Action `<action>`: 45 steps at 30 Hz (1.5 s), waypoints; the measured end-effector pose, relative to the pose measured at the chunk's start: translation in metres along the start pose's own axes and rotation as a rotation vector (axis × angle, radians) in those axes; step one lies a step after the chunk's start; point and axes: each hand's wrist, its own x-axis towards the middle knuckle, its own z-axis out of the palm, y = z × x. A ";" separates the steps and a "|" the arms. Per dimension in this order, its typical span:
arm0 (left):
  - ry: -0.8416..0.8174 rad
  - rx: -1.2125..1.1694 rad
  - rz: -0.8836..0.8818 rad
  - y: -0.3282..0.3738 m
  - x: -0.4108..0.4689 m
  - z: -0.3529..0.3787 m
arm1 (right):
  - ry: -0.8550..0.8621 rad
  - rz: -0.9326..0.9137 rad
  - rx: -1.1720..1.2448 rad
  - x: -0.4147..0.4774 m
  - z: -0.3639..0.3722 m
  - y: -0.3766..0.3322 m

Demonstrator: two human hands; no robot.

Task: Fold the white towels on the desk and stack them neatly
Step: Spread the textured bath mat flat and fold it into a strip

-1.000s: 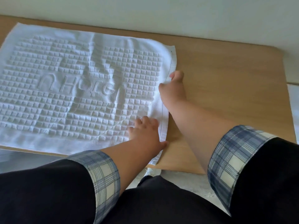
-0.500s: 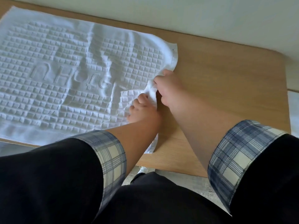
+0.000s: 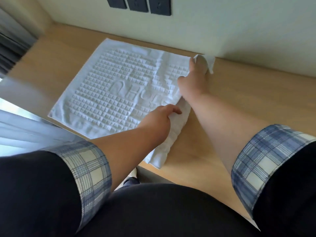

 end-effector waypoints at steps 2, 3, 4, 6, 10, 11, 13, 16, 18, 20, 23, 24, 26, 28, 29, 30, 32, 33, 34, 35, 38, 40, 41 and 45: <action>0.068 -0.031 0.028 -0.015 0.001 -0.016 | 0.038 -0.090 -0.014 0.005 0.013 -0.021; 0.100 -0.040 0.043 -0.023 0.002 -0.025 | 0.059 -0.133 -0.019 0.007 0.020 -0.031; 0.132 -0.047 0.056 -0.032 0.002 -0.035 | 0.071 -0.164 -0.018 0.010 0.029 -0.042; 0.202 -0.063 0.078 -0.051 0.004 -0.056 | 0.064 -0.211 -0.012 0.015 0.049 -0.065; 0.308 -0.142 0.050 -0.096 0.013 -0.101 | -0.010 -0.257 0.012 0.026 0.103 -0.119; 0.318 -0.175 0.041 -0.108 0.016 -0.113 | -0.002 -0.264 0.013 0.030 0.120 -0.134; 0.335 -0.229 0.040 -0.136 0.027 -0.141 | 0.016 -0.285 -0.003 0.041 0.154 -0.165; 0.332 -0.266 0.021 -0.181 0.049 -0.184 | 0.014 -0.302 0.001 0.058 0.208 -0.207; 0.320 -0.291 0.005 -0.214 0.065 -0.211 | 0.020 -0.299 -0.028 0.071 0.244 -0.230; 0.279 -0.307 -0.034 -0.244 0.082 -0.233 | 0.018 -0.285 -0.091 0.085 0.280 -0.245; 0.188 -0.315 -0.139 -0.286 0.104 -0.254 | -0.077 -0.244 -0.180 0.102 0.329 -0.252; 0.156 -0.318 -0.174 -0.299 0.110 -0.257 | -0.137 -0.223 -0.199 0.106 0.342 -0.250; 0.082 -0.313 -0.230 -0.323 0.121 -0.259 | -0.261 -0.183 -0.209 0.110 0.364 -0.244; 0.015 -0.305 -0.275 -0.344 0.130 -0.258 | -0.374 -0.153 -0.190 0.108 0.378 -0.237; -0.005 -0.317 -0.301 -0.353 0.134 -0.257 | -0.410 -0.153 -0.183 0.106 0.382 -0.234; -0.016 -0.332 -0.326 -0.362 0.137 -0.256 | -0.424 -0.166 -0.180 0.104 0.385 -0.230; -0.024 -0.315 -0.350 -0.374 0.140 -0.255 | -0.414 -0.211 -0.190 0.100 0.387 -0.221; -0.016 -0.296 -0.342 -0.378 0.141 -0.254 | -0.416 -0.247 -0.220 0.099 0.386 -0.218; -0.005 -0.271 -0.324 -0.381 0.143 -0.253 | -0.434 -0.292 -0.268 0.096 0.384 -0.214; 0.007 -0.227 -0.301 -0.382 0.143 -0.251 | -0.462 -0.339 -0.321 0.093 0.382 -0.211; 0.087 0.117 -0.185 -0.384 0.136 -0.245 | -0.459 -0.452 -0.407 0.084 0.374 -0.205; 0.164 0.338 0.029 -0.379 0.133 -0.242 | -0.343 -0.498 -0.417 0.081 0.362 -0.199; 0.140 0.360 0.149 -0.373 0.132 -0.241 | -0.278 -0.506 -0.431 0.079 0.355 -0.194; -0.188 0.401 0.399 -0.339 0.128 -0.220 | -0.202 -0.452 -0.519 0.078 0.323 -0.163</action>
